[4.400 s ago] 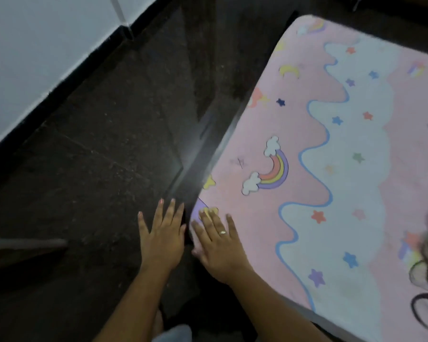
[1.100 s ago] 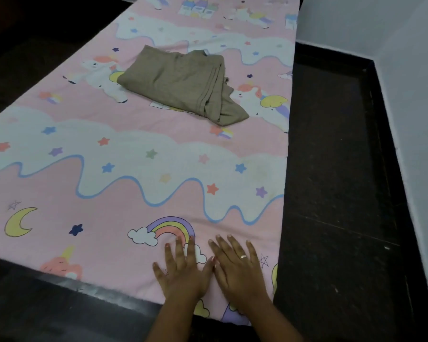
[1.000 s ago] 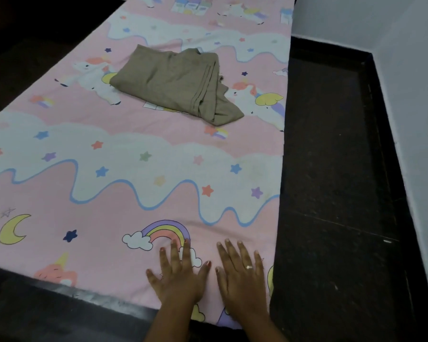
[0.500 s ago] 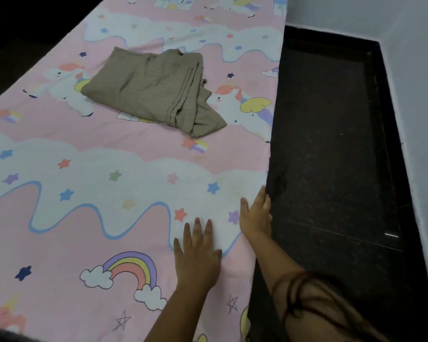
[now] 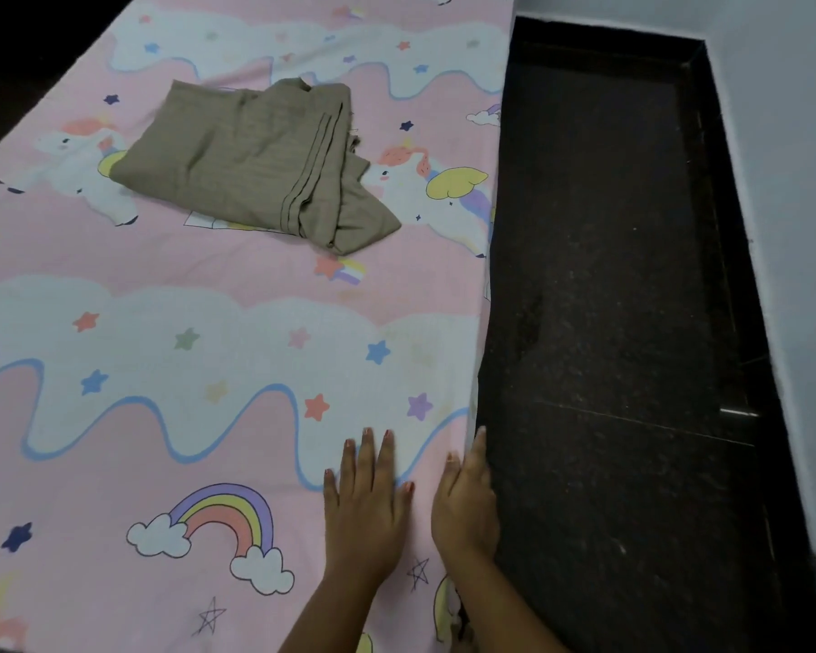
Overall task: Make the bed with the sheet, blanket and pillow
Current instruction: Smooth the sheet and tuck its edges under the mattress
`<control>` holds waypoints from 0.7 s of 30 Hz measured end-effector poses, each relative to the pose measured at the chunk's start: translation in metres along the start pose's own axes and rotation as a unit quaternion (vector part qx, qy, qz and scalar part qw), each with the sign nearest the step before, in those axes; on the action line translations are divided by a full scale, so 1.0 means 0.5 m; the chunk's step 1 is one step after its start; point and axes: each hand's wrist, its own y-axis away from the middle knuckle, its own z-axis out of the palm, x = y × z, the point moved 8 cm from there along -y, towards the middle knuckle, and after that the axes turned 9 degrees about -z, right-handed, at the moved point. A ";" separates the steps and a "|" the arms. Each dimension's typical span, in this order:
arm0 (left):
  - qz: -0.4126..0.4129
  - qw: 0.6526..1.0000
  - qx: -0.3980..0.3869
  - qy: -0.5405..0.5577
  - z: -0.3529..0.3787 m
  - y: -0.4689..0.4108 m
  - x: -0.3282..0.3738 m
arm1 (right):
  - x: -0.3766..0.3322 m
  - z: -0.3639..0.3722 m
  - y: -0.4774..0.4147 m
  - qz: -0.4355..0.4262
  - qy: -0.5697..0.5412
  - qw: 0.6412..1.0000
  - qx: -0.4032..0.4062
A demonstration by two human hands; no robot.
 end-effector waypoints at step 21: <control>0.063 0.997 0.021 -0.030 -0.146 0.144 -0.625 | -0.424 0.396 0.304 -0.339 0.231 0.910 -0.052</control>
